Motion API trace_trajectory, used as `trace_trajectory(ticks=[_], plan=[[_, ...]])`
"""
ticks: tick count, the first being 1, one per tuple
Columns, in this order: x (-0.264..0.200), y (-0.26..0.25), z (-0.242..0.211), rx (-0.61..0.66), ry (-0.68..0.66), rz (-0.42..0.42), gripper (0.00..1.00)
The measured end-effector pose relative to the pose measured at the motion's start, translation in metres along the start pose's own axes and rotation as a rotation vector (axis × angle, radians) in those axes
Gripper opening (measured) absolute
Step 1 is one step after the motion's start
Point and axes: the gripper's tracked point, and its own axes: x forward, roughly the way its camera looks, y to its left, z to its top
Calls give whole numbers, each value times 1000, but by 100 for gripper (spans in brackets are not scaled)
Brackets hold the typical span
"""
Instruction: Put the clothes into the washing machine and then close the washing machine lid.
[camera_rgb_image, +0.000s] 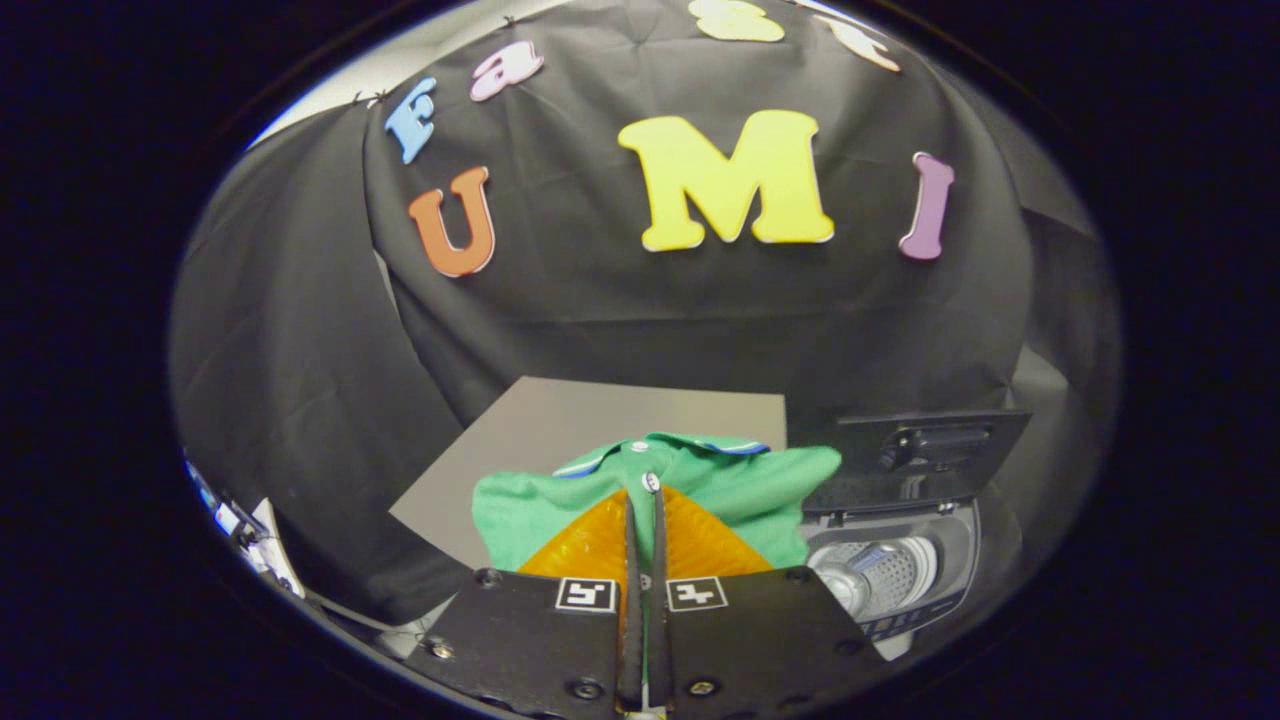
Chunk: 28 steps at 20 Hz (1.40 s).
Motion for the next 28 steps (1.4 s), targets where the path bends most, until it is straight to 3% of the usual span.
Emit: trace_trajectory(ticks=[8,13,19,28], plan=[[-89,-105,33,45,-134,-124,5],[-115,-185,37,39,-154,-230,5],[-112,-255,30,30,-114,-258,5],[-57,-304,-6,4,13,-179,5]])
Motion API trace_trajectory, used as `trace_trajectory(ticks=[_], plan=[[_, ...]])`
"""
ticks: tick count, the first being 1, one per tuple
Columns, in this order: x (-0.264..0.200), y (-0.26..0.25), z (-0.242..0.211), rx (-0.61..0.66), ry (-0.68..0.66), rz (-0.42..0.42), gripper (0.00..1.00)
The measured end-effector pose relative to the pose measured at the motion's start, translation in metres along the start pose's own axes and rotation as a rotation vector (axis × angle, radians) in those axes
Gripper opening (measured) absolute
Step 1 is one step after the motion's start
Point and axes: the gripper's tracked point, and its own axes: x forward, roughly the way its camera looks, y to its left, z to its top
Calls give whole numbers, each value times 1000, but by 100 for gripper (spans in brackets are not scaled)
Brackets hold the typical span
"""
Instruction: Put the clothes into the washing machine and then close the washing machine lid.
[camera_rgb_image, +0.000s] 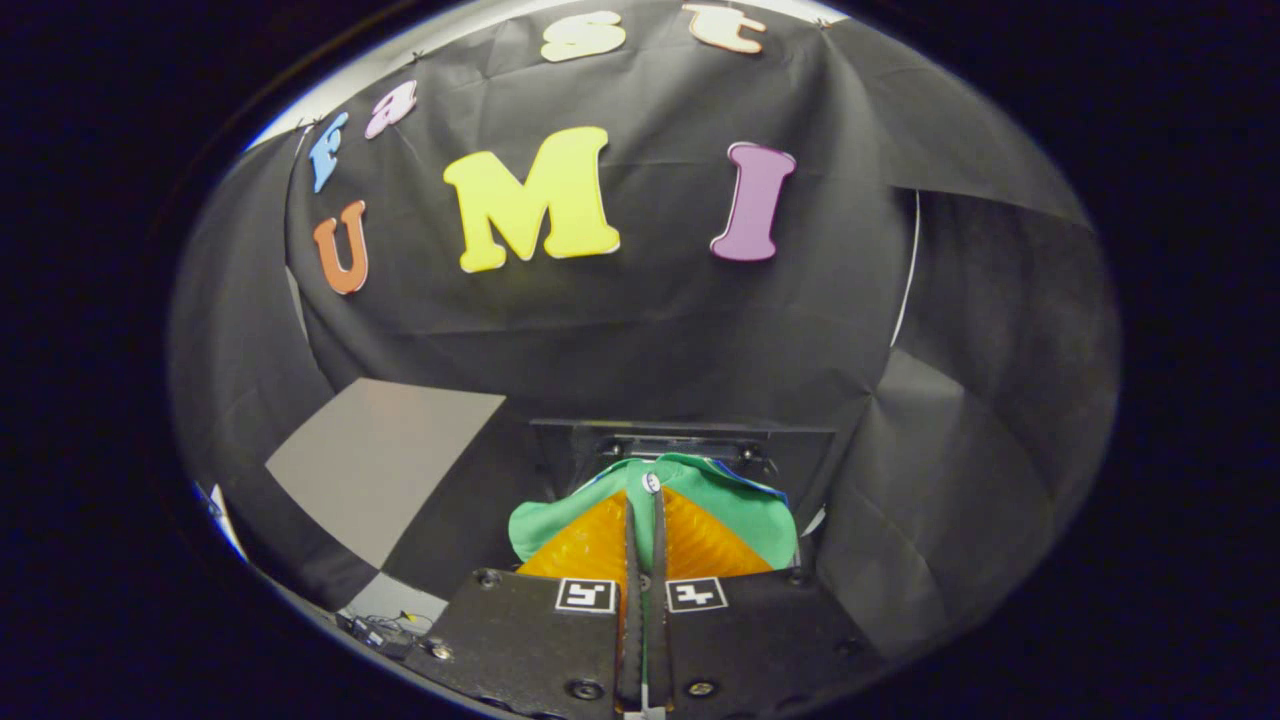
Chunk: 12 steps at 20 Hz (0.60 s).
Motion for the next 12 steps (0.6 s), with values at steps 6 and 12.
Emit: trace_trajectory(ticks=[6,12], plan=[[46,-5,-38,-54,87,45,5],[87,-8,-84,-102,178,73,5]])
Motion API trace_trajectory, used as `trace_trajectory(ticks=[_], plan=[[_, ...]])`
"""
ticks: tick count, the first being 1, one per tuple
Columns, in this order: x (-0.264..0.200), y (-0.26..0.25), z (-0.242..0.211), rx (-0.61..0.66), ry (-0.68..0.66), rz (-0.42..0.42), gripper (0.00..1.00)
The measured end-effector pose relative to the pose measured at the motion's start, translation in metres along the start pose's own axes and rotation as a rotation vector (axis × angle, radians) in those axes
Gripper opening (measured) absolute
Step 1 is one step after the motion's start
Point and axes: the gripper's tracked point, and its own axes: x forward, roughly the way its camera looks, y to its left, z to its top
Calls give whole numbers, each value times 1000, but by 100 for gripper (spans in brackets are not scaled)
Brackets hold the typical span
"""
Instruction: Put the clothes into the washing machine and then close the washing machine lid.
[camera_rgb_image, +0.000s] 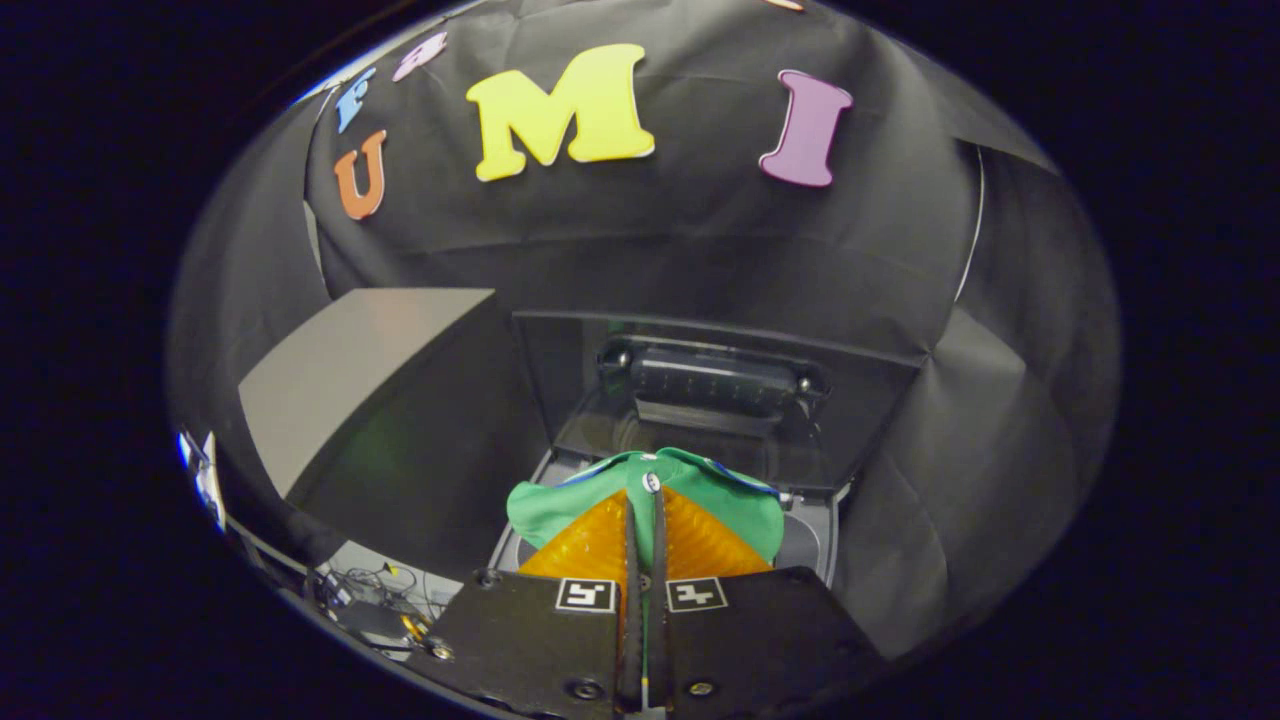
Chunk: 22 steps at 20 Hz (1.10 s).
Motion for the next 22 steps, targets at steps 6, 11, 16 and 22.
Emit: trace_trajectory(ticks=[6,11,16,22], plan=[[40,-3,-44,-8,103,12,5],[65,-8,-82,-14,193,-8,5],[83,-15,-120,77,317,-34,5],[89,-20,-143,208,448,-69,7]])
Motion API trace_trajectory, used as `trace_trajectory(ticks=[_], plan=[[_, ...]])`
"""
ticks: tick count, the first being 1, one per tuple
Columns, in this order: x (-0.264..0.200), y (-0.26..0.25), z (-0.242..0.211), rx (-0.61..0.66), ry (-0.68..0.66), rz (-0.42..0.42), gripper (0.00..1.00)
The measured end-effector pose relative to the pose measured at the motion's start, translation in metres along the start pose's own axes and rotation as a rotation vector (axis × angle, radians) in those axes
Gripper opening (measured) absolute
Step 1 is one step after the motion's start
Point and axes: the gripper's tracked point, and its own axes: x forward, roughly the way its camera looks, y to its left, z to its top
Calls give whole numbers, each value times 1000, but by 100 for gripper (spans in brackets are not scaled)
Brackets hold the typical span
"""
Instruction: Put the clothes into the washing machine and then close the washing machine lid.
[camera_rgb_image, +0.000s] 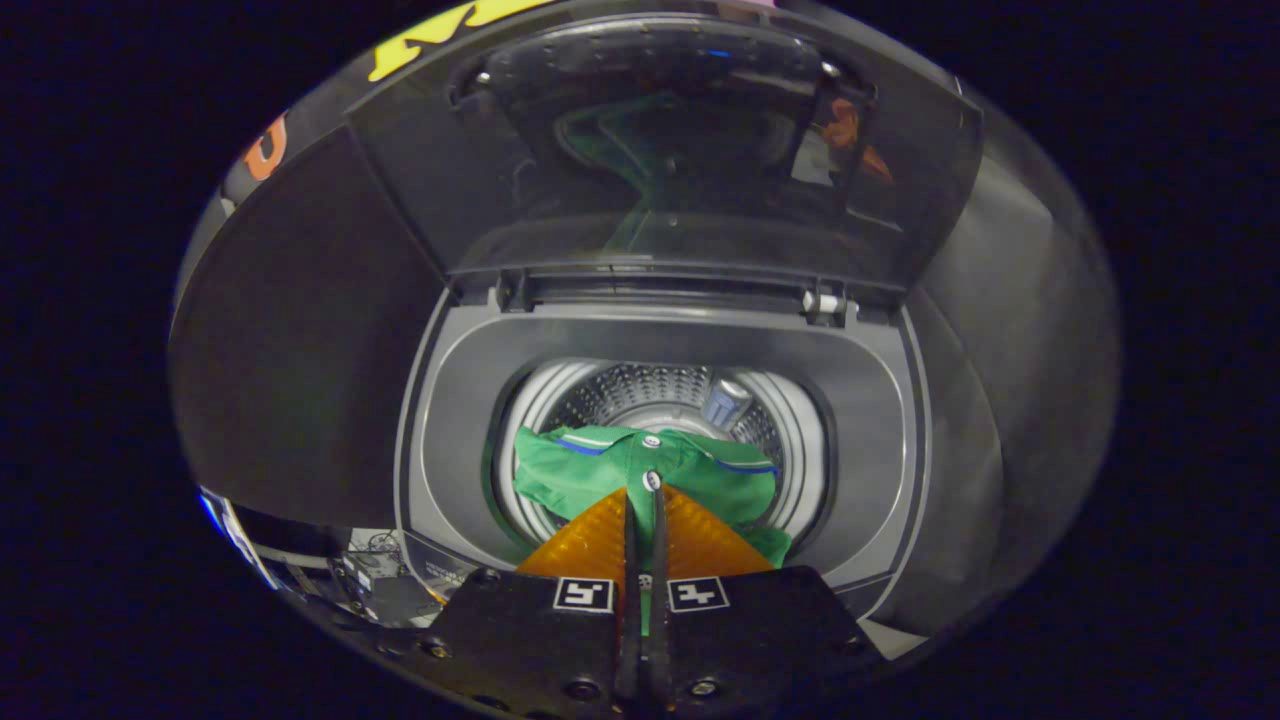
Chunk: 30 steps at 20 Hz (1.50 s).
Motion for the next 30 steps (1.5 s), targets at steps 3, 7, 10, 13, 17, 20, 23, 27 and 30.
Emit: trace_trajectory(ticks=[3,7,10,13,17,20,23,27,30], plan=[[5,-4,-6,20,28,-10,7],[4,-5,-7,-2,30,-16,11],[1,-5,-8,1,21,-19,14],[-2,-4,-9,1,4,-17,21],[-5,-5,-11,-12,-40,-16,67],[-5,-8,-15,13,-54,-32,80],[-9,-11,-19,26,-71,-37,80],[-18,-14,-16,1,-135,-52,80],[-30,-16,-6,-35,-202,-69,81]])
